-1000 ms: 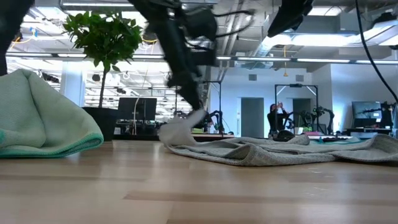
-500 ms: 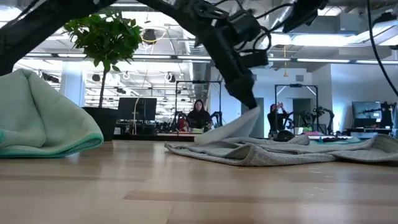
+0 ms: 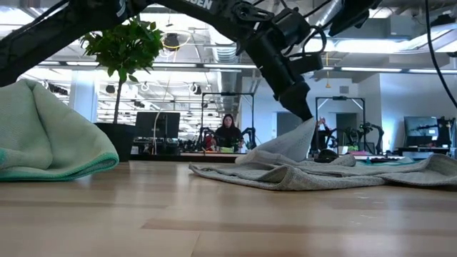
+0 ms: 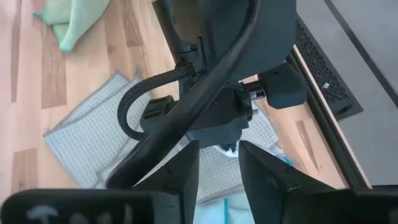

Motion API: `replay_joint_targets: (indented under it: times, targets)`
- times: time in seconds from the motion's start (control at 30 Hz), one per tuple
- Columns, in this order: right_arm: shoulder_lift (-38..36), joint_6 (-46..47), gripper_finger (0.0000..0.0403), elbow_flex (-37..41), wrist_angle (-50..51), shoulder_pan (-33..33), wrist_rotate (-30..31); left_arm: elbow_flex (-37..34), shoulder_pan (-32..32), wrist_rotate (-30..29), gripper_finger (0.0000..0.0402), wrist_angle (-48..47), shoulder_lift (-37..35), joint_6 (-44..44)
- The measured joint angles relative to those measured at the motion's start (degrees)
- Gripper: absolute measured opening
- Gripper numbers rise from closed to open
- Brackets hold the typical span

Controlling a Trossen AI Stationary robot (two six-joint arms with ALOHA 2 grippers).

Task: Fold microfiber towels
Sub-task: Fold the gray microfiber cloth, then put the gray microfiber cloth into the bin

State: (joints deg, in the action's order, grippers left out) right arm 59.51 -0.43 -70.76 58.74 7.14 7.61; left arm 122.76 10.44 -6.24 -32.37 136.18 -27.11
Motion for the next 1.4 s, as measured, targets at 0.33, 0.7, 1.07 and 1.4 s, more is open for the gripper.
replay_joint_targets:
  times: [0.33,0.7,1.07,1.4]
  targets:
    - [0.0,0.0,0.0135,0.0,0.0,0.0,0.0,0.0,0.0,-0.1,0.0029,0.3,0.0,5.2]
    - [0.0,0.0,0.0134,0.0,0.4,0.0,0.0,-0.1,-0.3,-0.4,0.0112,3.2,0.0,5.5]
    - [0.0,0.0,0.0133,0.0,2.8,0.0,-0.1,0.3,-2.1,-1.6,0.0128,2.8,0.0,7.8]
    - [0.6,-5.5,0.0133,0.0,12.1,-0.1,-1.0,9.8,-2.6,-2.0,0.0128,-19.4,-6.7,12.6]
